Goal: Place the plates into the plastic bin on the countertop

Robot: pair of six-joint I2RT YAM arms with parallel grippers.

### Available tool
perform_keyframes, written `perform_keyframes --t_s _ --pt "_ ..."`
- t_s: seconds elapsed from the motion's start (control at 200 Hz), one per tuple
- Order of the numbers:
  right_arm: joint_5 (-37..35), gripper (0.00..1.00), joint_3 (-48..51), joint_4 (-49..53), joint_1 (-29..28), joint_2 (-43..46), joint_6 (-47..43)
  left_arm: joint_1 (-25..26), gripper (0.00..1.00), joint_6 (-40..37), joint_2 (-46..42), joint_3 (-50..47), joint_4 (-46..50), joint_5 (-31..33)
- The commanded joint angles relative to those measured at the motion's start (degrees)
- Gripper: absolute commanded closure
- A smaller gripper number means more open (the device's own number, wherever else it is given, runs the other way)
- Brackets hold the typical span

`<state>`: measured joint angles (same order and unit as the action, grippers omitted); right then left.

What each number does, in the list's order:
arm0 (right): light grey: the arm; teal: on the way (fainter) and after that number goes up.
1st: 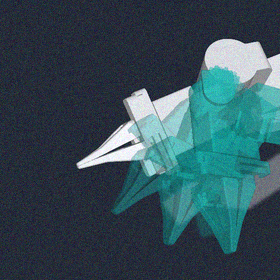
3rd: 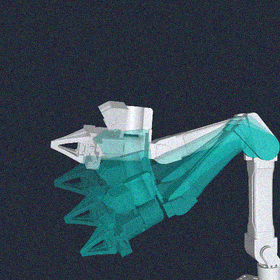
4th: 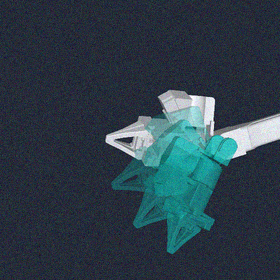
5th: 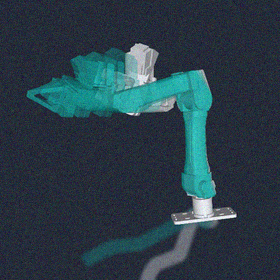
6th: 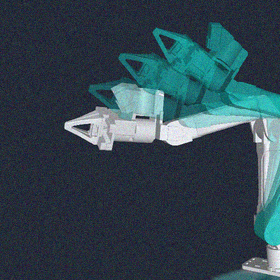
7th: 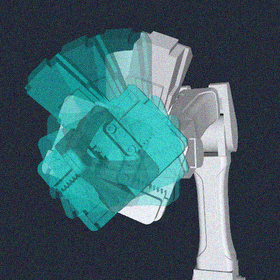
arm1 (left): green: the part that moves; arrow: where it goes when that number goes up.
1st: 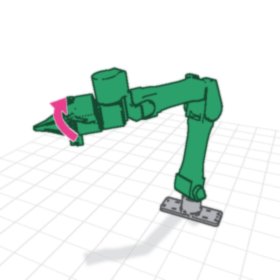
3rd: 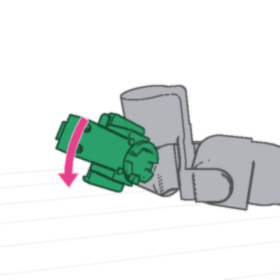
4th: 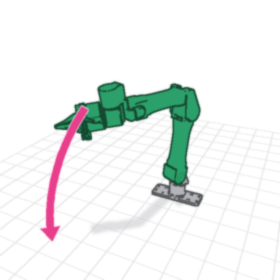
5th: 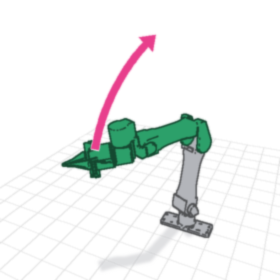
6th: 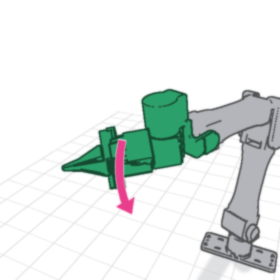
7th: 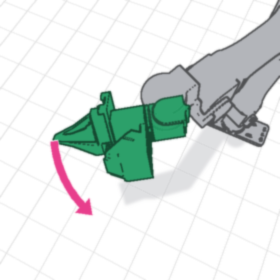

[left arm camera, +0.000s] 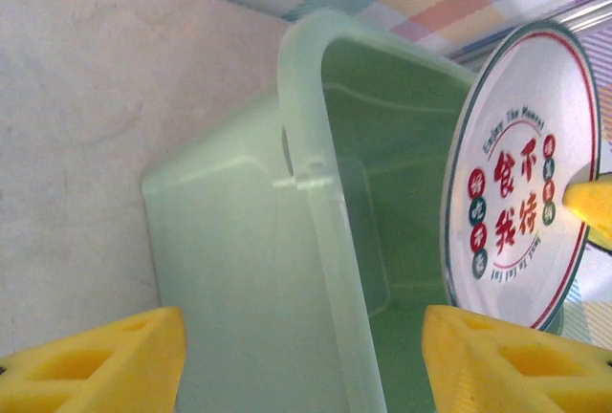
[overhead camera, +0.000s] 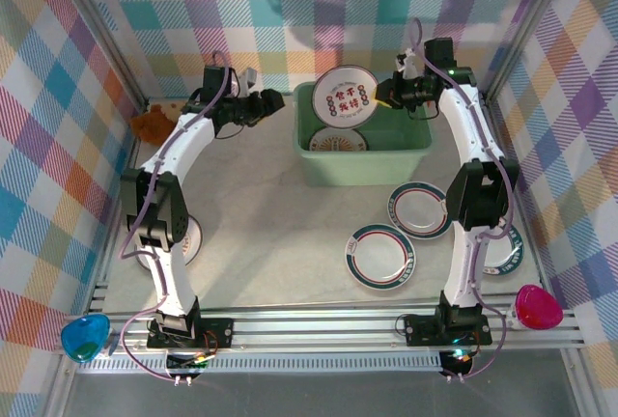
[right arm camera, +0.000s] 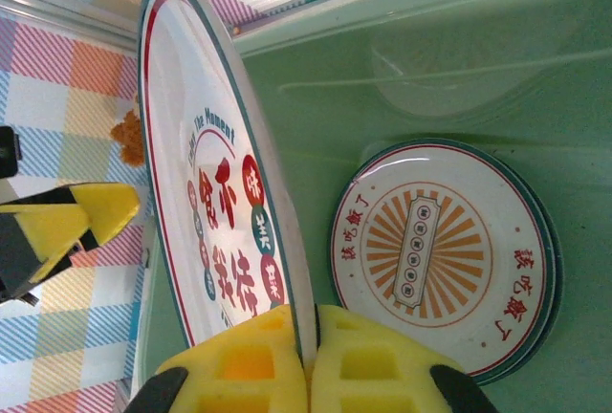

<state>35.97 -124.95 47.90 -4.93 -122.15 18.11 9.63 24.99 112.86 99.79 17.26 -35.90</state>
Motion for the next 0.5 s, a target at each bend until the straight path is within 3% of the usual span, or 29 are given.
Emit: perform_keyframes --t_s 0.0,0.495 --pt "-1.8 1.00 -1.9 0.3 -0.1 -1.0 -0.6 -1.3 0.34 0.4 0.9 2.9 -5.3 -0.1" --pt "-1.3 1.00 2.0 7.9 -1.4 -3.6 -4.1 -2.1 0.34 1.7 1.7 1.1 -6.3 -1.8"
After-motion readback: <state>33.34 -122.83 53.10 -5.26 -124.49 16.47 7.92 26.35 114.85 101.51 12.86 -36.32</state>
